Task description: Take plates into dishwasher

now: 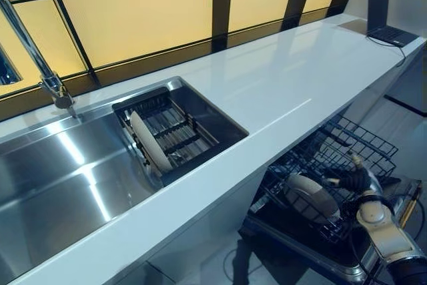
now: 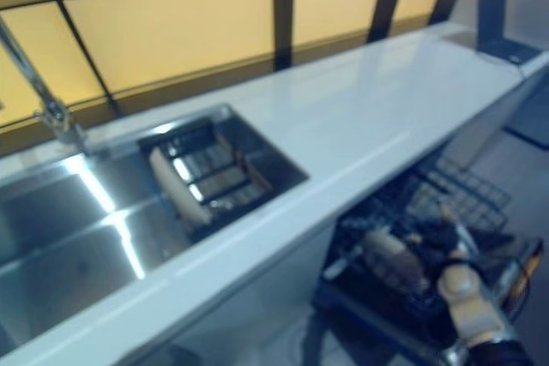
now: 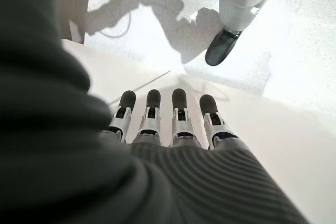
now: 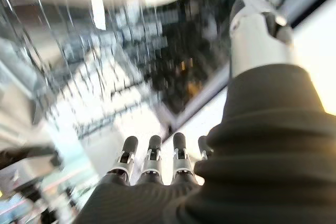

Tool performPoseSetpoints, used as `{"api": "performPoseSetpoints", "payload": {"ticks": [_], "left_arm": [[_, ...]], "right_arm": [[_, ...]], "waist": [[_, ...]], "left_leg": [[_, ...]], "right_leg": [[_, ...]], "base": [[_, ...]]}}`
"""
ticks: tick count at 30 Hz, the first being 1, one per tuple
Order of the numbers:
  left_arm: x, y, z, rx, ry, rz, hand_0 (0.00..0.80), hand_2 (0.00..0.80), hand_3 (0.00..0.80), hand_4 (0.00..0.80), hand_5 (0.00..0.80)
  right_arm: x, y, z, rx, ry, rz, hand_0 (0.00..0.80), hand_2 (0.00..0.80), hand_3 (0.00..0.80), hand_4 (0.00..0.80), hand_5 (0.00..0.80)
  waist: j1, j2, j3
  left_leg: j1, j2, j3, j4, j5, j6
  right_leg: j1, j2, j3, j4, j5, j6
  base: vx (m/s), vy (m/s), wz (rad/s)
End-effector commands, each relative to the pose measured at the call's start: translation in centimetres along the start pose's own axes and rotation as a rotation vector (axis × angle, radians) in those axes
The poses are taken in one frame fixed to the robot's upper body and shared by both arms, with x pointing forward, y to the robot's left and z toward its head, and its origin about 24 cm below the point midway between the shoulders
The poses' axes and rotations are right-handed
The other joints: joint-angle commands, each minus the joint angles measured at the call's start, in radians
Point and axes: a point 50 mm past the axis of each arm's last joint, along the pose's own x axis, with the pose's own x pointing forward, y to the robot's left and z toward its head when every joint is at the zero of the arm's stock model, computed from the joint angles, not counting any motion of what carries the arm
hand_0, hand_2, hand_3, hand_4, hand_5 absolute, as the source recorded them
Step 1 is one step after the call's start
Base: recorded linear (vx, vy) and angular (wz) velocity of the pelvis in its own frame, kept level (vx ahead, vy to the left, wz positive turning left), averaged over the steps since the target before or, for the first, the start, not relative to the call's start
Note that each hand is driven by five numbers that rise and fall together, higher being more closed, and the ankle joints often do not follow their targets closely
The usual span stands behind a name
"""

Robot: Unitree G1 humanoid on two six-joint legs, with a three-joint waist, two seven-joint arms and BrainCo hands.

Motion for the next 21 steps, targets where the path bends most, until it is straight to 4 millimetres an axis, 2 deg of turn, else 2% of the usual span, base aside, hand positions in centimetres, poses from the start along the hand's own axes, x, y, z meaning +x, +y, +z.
{"api": "performPoseSetpoints", "payload": {"ticks": [1,10,16,20,21], "left_arm": [[0.2,0.1,0.1,0.028,-0.003,0.023,0.0,0.0,0.0,0.0,0.0],[0.1,-0.7,-0.9,-0.012,0.019,0.018,0.0,0.0,0.0,0.0,0.0],[0.0,-1.6,-1.4,-0.027,0.043,0.009,0.0,0.0,0.0,0.0,0.0],[0.0,-2.3,-1.9,-0.032,0.064,-0.002,0.0,0.0,0.0,0.0,0.0],[0.0,-2.3,-1.9,-0.032,0.065,-0.002,0.0,0.0,0.0,0.0,0.0]], "right_arm": [[0.1,-3.0,3.1,0.075,-0.173,-0.141,0.0,0.0,0.0,0.0,0.0],[-0.7,-6.3,4.2,0.171,-0.278,-0.253,0.0,0.0,0.0,0.0,0.0],[-2.6,-8.5,8.9,0.496,-0.566,-0.401,0.0,0.0,0.0,0.0,0.0],[-5.7,-9.6,13.2,0.721,-0.871,-0.447,0.0,0.0,0.0,0.0,0.0],[-5.9,-9.7,13.4,0.735,-0.893,-0.449,0.0,0.0,0.0,0.0,0.0]], "waist": [[-0.015,-0.029,-0.046],[-0.039,-0.029,-0.087],[-0.045,-0.022,-0.116],[-0.04,-0.011,-0.138],[-0.04,-0.011,-0.139]], "left_leg": [[-0.08,-0.007,0.062,-0.003,0.001,0.017],[-0.065,0.001,0.078,-0.003,0.0,0.015],[-0.054,0.006,0.086,-0.003,-0.002,0.012],[-0.048,0.011,0.092,-0.001,0.0,0.01],[-0.048,0.011,0.091,0.0,0.001,0.01]], "right_leg": [[0.046,0.041,0.019,0.049,-0.125,0.042],[0.069,0.045,0.04,0.049,-0.139,0.034],[0.085,0.045,0.047,0.054,-0.153,0.029],[0.101,0.047,0.048,0.05,-0.162,0.023],[0.102,0.047,0.048,0.05,-0.162,0.022]], "base": [[0.014,0.015,-0.05],[0.003,0.008,-0.04],[-0.007,-0.001,-0.02],[-0.004,-0.016,0.0],[-0.02,-0.031,-0.01]]}}
